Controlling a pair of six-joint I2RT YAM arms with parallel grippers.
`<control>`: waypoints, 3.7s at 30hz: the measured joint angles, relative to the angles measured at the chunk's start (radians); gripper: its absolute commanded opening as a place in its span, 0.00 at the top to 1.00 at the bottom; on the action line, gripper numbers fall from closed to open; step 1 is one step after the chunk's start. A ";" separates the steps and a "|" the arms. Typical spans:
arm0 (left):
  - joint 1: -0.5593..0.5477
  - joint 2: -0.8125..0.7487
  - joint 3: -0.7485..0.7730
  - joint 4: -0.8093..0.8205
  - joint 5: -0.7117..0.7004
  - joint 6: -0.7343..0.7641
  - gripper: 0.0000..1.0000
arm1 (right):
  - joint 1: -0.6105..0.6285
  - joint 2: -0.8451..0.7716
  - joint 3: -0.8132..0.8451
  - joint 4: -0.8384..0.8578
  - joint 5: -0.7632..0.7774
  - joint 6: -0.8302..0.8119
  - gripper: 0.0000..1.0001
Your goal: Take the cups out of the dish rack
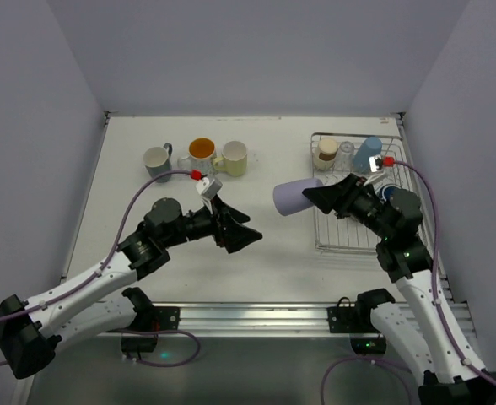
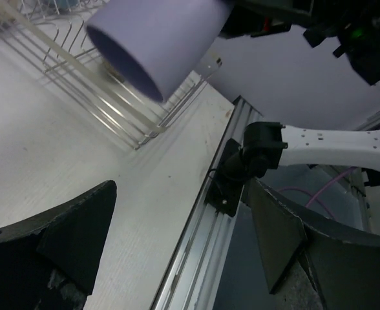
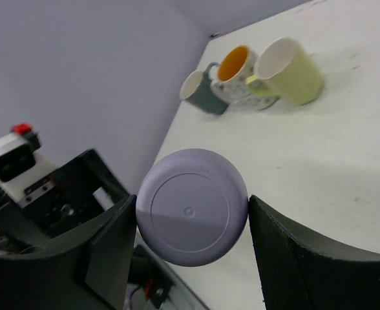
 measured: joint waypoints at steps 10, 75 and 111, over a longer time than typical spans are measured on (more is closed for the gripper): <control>0.000 0.150 -0.008 0.297 0.022 -0.186 0.21 | 0.173 0.166 -0.100 0.428 -0.208 0.166 0.72; 0.618 0.472 0.539 -0.666 -0.464 0.238 0.08 | 0.266 -0.045 -0.116 -0.209 0.394 -0.220 0.21; 0.101 -0.212 0.036 -0.372 0.018 0.312 0.05 | -0.121 0.721 0.154 -0.339 0.862 -0.230 0.10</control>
